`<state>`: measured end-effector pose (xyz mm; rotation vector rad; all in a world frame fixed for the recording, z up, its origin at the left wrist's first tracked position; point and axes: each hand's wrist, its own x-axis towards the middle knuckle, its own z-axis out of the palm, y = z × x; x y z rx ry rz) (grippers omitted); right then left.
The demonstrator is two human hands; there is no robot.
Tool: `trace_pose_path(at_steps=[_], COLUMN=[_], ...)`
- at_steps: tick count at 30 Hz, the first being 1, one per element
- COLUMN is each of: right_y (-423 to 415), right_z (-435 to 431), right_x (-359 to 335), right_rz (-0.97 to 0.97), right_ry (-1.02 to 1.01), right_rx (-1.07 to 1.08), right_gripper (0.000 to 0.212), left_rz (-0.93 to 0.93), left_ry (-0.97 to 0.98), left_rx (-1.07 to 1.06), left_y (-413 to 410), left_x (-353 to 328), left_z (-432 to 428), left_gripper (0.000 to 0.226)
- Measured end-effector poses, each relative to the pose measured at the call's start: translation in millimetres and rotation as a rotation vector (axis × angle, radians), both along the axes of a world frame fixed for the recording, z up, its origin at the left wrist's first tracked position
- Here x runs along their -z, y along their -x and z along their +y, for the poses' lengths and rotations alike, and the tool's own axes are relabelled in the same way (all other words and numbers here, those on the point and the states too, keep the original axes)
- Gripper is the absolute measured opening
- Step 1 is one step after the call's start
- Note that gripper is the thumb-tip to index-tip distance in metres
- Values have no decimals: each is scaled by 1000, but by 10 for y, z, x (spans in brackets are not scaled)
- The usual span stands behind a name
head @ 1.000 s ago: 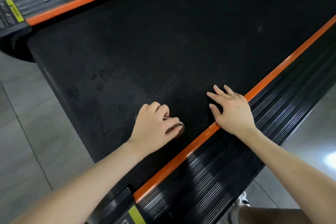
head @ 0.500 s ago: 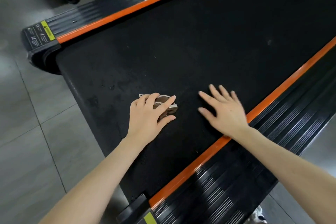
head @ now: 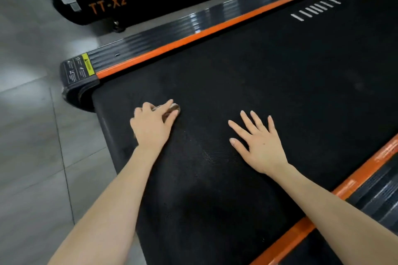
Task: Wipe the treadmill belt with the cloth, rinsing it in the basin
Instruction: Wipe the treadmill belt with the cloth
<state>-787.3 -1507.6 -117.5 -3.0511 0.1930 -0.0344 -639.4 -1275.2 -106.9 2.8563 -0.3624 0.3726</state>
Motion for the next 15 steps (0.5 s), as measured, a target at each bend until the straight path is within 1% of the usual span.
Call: trace_pose_path(at_steps=[2,4,6,7,8,9,12,15], right_y=[-7,-14,-21,-21,-16,-10,-4,-6], right_z=[-2,1,6,4,-1,-2,5,-20], right_x=[13,11,4,-1,-3,-8,-9,25], right_rz=[0,9,22,30,32,33,34,21], right_ry=[2,13,28,28,27,28,32,17], right_rx=[-4,-4,-16,-21,-23,-21,-21,-21], right_gripper=[61,60,59,59,58,58,59,57], left_rz=[-59,-97,-136,-149,-159,-170,-148,47], left_ry=[12,-16,-86,-112,-123,-130,-135,-161], left_rx=[121,346,552,607,614,562,244,-18], left_y=[200,733,1210,1273,1201,1022,323,-101], left_x=[7,19,17,5,-5,0,-11,-47], left_z=[10,5,28,27,23,16,-41,-164], left_gripper=[36,28,23,23,25,28,35,41])
